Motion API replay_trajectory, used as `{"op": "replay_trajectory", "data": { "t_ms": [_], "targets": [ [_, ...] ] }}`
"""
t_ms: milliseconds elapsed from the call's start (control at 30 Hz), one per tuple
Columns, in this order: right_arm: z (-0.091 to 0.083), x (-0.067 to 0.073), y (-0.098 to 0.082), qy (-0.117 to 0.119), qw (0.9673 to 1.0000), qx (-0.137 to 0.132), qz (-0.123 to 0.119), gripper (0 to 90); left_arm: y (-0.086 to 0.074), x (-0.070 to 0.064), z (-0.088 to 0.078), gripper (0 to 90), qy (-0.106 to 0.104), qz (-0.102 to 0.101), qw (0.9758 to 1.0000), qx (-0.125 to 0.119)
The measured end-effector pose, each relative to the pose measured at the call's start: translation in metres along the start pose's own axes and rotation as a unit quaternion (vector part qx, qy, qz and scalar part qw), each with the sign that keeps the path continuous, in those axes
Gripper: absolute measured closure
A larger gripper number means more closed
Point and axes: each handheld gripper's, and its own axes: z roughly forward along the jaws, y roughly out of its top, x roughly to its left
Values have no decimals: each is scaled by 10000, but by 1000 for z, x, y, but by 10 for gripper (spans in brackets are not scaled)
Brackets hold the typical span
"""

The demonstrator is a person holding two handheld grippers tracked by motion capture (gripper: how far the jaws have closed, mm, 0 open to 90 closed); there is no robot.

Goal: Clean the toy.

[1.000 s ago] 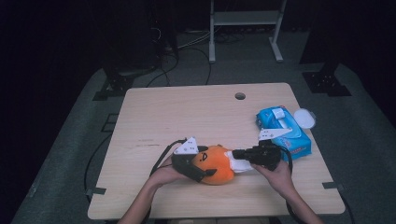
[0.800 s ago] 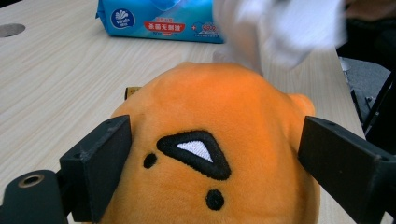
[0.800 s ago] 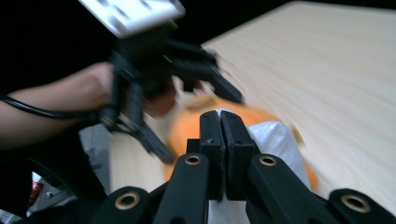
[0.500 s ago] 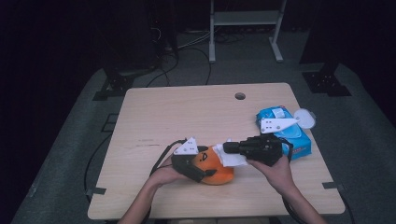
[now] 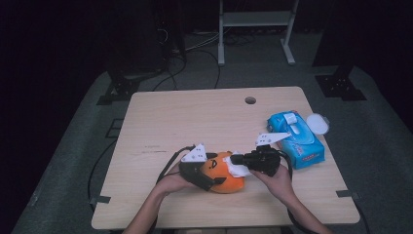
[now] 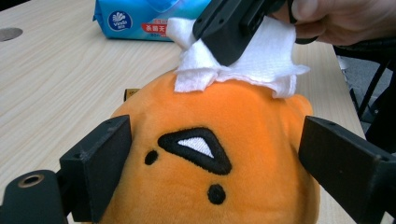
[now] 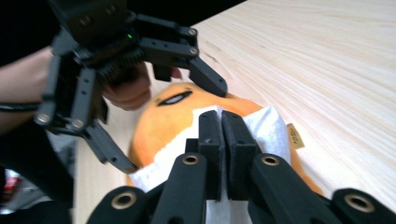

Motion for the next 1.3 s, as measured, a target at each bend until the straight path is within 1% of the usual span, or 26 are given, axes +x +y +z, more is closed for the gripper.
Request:
{"op": "replay_trajectory", "data": {
  "t_ms": [33, 67, 100, 133, 167, 233, 400, 500, 567, 633, 700, 767, 833, 900, 967, 1000, 1133, 1200, 1267, 1300],
  "targets": [
    [0, 1, -2, -90, 9999, 7, -71, 832, 0, 0, 0, 101, 2, 10, 10000, 0],
    [0, 3, -3, -188, 9997, 37, -175, 786, 0, -1, 1, 101, -3, 21, 10000, 4],
    [0, 5, -4, -317, 9991, 70, -275, 735, 0, -1, 0, 101, -15, 45, 10000, 18],
    [-1, 7, -6, -447, 9983, 76, -378, 712, 0, -1, 0, 101, -25, 43, 10000, 14],
    [-1, 7, -6, -473, 9980, 85, -409, 688, 1, -2, 0, 101, -30, 59, 10000, 15],
    [-1, 8, -8, -600, 9970, 89, -471, 632, 1, -2, 1, 101, -33, 53, 10000, 2],
    [-1, 2, -14, -599, 9977, 51, -325, 530, 0, -2, 1, 102, -51, 60, 10000, 14],
    [1, -5, -17, -493, 9987, 24, -93, 509, 0, -2, 1, 103, -68, 78, 9999, 52],
    [2, -7, -19, -425, 9991, 3, -3, 509, -1, -2, 1, 103, -82, 87, 9999, 67],
    [2, -9, -21, -336, 9993, 1, 142, 516, -1, -2, 1, 103, -113, 86, 9999, 80],
    [2, -10, -23, -261, 9994, 43, 240, 564, 0, -2, 0, 104, -131, 110, 9998, 117],
    [1, -10, -23, -191, 9994, 77, 270, 633, 2, -2, -3, 103, -142, 153, 9997, 129],
    [0, -10, -24, -166, 9995, 78, 268, 678, 4, -1, -7, 103, -141, 148, 9997, 98],
    [-1, -9, -24, -133, 9996, 60, 238, 733, 4, 0, -9, 102, -97, 112, 9999, 75],
    [-2, -8, -23, -85, 9997, 63, 214, 776, 2, 3, -9, 102, -6, 126, 9998, 175],
    [-3, -9, -22, -73, 9997, 66, 217, 796, 2, 4, -9, 102, -7, 107, 9998, 169],
    [-9, -7, -17, -106, 9998, 21, 163, 823, -1, 4, -10, 107, -2, 69, 9996, 288],
    [-11, -2, -12, -32, 9999, -34, 119, 824, -2, 5, -10, 116, -26, 49, 9996, 290],
    [-11, 6, -6, 28, 10000, -67, -10, 824, -3, 5, -9, 116, -19, 12, 9997, 257],
    [-11, 12, -1, 98, 9999, -84, -101, 824, -3, 5, -9, 116, -16, 19, 9997, 252]
  ]
}}
